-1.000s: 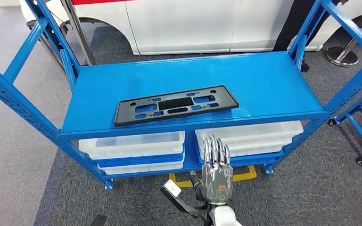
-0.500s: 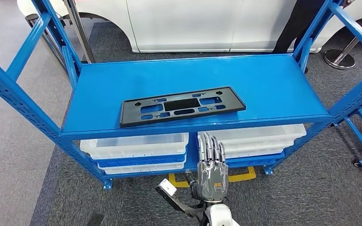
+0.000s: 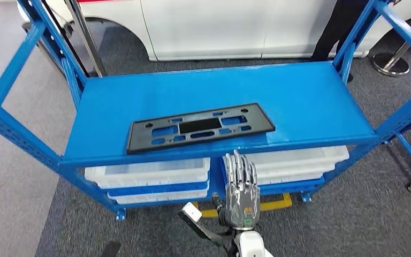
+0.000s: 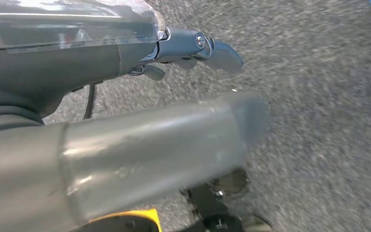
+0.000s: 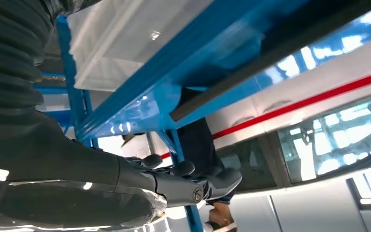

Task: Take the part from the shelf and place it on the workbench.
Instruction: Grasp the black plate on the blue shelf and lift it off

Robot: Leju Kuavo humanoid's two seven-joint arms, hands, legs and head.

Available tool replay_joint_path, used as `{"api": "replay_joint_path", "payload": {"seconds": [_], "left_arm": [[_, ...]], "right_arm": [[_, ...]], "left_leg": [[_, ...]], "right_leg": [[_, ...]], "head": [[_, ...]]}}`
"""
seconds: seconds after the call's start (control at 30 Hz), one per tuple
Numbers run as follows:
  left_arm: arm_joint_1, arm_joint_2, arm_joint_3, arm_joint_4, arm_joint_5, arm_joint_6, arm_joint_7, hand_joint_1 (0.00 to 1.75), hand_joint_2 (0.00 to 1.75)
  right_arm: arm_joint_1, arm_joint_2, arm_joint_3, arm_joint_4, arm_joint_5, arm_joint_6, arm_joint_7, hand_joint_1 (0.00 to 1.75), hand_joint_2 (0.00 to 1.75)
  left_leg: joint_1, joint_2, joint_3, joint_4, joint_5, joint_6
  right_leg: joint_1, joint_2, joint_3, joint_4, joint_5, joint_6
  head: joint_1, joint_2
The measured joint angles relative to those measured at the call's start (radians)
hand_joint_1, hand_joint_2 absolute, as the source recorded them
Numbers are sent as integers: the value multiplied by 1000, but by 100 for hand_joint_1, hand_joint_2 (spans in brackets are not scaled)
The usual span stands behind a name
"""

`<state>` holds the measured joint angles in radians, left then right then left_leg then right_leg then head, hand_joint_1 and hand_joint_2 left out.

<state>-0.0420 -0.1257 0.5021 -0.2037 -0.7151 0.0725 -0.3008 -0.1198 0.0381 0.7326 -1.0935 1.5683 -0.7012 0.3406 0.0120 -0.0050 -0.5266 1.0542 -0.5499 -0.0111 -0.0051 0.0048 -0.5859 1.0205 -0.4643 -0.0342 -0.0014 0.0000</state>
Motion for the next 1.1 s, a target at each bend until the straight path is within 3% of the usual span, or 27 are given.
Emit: {"api": "replay_joint_path", "payload": {"seconds": [0.1, 0.13, 0.17, 0.23, 0.27, 0.3, 0.43, 0.5, 0.57, 0.63, 0.67, 0.7, 0.77, 0.83, 0.93, 1.0, 1.1], "left_arm": [[2, 0, 0, 0, -2, 0, 3, 0, 0], [3, 0, 0, 0, -3, 1, 4, 0, 0], [5, 0, 0, 0, -4, 1, 6, 0, 0], [6, 1, 0, 0, -5, 2, 7, 0, 0], [6, 1, 0, 0, -6, 2, 8, 0, 0], [5, 1, 0, 1, -7, 2, 9, 0, 0], [4, 1, 0, 2, -10, 3, 12, 0, 0], [6, 1, 1, 2, -11, 4, 12, 0, 0], [4, 1, 2, 2, -14, 6, 12, 0, 0], [3, 1, 2, 2, -21, 6, 12, 0, 0], [4, 1, 2, 2, -25, 6, 13, 0, 0], [4, 1, 2, 2, -28, 6, 13, 0, 0], [6, 0, 2, 2, -32, 6, 13, 0, 0], [4, -1, 2, 3, -34, 6, 13, 0, 0], [0, 0, 3, 4, -40, 5, 14, 0, 0], [-1, 0, 3, 4, -42, 5, 15, 0, 0], [-2, 0, 3, 4, -45, 5, 15, 0, 0]], "right_arm": [[2, 5, -6, 0, 0, 0, -9, 0, 175], [4, 5, -8, 1, 0, 0, -11, 0, 175], [5, 6, -10, 1, 0, 0, -13, 0, 175], [6, 8, -13, 1, 0, 0, -17, 0, 175], [6, 8, -14, 2, 0, 0, -18, 0, 175], [6, 10, -16, 2, 0, 0, -20, 0, 175], [4, 16, -25, 4, 0, -1, -29, 0, 175], [2, 17, -28, 5, 0, -1, -32, 0, 175], [1, 18, -29, 10, 0, -1, -35, 0, 175], [1, 18, -29, 26, 0, -1, -39, 0, 175], [0, 19, -29, 37, 0, -1, -41, 0, 175], [-1, 21, -29, 48, 0, -1, -42, 0, 175], [-6, 23, -29, 67, 0, -1, -43, 0, 175], [-11, 26, -29, 84, 0, -1, -44, 0, 175], [-17, 36, -32, 106, 0, -1, -49, 0, 175], [-25, 44, -35, 119, 0, -1, -53, 0, 175], [-36, 55, -38, 145, 0, -1, -60, 0, 175]], "left_leg": [[4, 0, -111, 192, -64, -11], [5, 1, -143, 229, -62, -13], [5, 1, -157, 230, -38, -14], [6, 1, -134, 126, 58, -11], [4, 2, -113, 67, 95, -8], [1, 2, -91, 17, 114, -3], [-4, 0, -64, -37, 93, 24], [0, -1, -43, -49, 87, 37], [1, -1, -25, -55, 77, 47], [1, -2, -9, -55, 63, 49], [0, -2, 1, -55, 55, 48], [0, -3, 15, -55, 45, 46], [1, -4, 43, -56, 25, 40], [0, -5, 57, -57, 8, 29], [-1, -3, 68, -54, 0, 10], [1, -2, 55, -7, -7, 3], [4, -1, -47, 159, -67, -11]], "right_leg": [[-2, -3, 25, -5, -17, -9], [-2, -3, 33, -5, -24, -8], [-2, -1, 43, -5, -33, -7], [-2, 1, 69, -4, -53, -2], [-1, 1, 80, -4, -62, 2], [0, 2, 87, -4, -70, 7], [2, 2, 88, 3, -77, 26], [0, 1, 66, 54, -90, 33], [-2, 0, -5, 170, -129, 41], [-5, 0, -87, 270, -157, 47], [-6, 0, -110, 278, -145, 47], [-6, 0, -114, 250, -112, 45], [-4, 0, -88, 132, -14, 37], [4, -1, -69, 51, 31, 26], [7, 3, -58, 27, 29, 11], [1, 3, -34, 13, 23, 0], [0, 1, -10, 5, 9, -12]], "head": [[-1, 0], [-1, 0], [-1, 0], [-1, 0], [-1, 0], [-1, 0], [-1, 0], [0, 0], [0, 0], [0, 0], [0, 0], [0, 0], [0, 0], [2, 0], [4, 0], [4, 0], [4, 0]]}}
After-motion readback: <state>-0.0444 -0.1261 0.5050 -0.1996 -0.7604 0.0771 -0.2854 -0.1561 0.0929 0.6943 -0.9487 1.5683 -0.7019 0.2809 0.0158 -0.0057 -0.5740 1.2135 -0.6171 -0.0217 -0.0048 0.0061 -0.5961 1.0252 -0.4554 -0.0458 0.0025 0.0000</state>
